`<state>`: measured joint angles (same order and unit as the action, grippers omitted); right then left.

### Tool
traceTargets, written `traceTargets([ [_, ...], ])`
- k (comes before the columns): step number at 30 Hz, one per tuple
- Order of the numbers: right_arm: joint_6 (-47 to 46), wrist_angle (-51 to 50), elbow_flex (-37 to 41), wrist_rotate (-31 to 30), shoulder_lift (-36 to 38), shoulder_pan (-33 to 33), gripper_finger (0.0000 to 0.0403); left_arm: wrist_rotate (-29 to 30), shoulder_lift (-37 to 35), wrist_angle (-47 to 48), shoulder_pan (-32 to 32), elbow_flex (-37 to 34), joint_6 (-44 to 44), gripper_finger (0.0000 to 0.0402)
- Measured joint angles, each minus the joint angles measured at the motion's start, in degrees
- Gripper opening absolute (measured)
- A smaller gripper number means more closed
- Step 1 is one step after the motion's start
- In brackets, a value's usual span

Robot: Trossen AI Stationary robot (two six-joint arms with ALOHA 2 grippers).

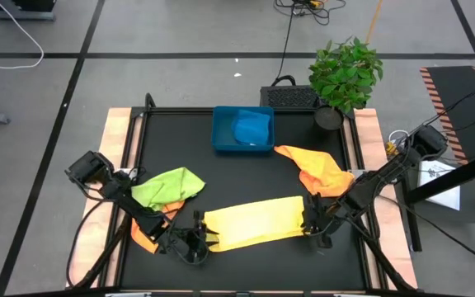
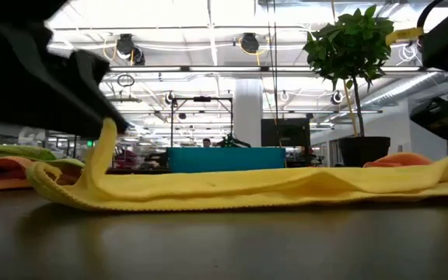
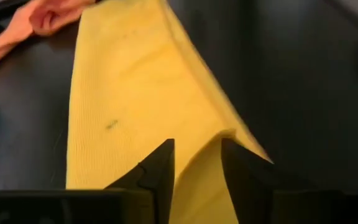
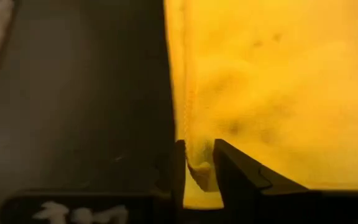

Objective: Fold microfiber towels
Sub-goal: Fold the yellow microfiber cloth

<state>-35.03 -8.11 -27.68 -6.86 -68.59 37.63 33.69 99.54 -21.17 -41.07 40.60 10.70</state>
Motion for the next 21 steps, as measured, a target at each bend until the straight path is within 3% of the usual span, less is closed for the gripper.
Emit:
traceTargets([
  [7,-1.2,2.7,0.0,2.8,0.0,0.0,0.0105,2.4,-4.2,-0.1,-1.7,0.0,-1.9,0.0149],
  [14,-0.3,7.7,0.0,4.4,0.0,-0.3,0.0107,3.6,-5.2,0.5,0.5,0.0,-2.4,0.0149],
  [21,0.2,7.8,0.0,0.9,0.0,-1.6,0.0107,-0.8,-5.2,9.5,4.0,0.1,8.1,0.0149],
])
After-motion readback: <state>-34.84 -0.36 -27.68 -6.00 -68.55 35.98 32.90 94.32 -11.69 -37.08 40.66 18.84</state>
